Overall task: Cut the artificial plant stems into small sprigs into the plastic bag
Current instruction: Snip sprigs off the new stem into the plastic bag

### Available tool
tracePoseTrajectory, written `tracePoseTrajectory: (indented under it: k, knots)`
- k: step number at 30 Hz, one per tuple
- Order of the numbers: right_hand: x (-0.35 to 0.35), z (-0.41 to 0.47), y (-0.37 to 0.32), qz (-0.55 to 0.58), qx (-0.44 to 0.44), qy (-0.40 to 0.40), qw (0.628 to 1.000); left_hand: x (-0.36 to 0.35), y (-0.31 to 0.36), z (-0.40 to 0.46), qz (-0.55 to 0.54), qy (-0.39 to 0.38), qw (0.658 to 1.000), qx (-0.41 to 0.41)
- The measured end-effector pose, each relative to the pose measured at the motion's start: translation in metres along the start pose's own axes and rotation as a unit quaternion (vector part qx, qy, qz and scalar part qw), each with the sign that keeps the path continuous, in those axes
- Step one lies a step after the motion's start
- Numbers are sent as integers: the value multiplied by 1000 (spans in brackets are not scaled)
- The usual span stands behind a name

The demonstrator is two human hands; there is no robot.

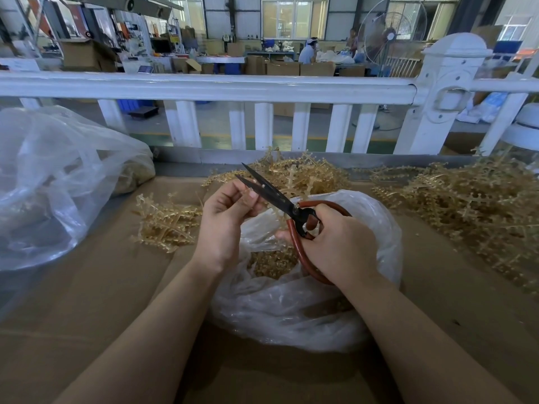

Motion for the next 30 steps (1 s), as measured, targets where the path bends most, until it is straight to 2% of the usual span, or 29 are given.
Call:
tracePoseTrajectory:
  k: [13,21,30]
  knots:
    - [1,0,0,21,4,-16,1000,0,2,1,-32,12,999,11]
    - [-3,2,5,2,19,-14,1000,-5,7,-2,92,-15,995,-44]
    - [-4,2,5,4,1,-27,1000,-1,8,-2,96,-32,994,-48]
Point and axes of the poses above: each hand's wrist, its own z-axis towards the middle knuckle, its own x-axis out of the back of the hand, y = z × x, the point moved 2 cm from there along z, towards the middle knuckle, and after that the axes turned 8 degrees about -x, right-handed, at the moved point
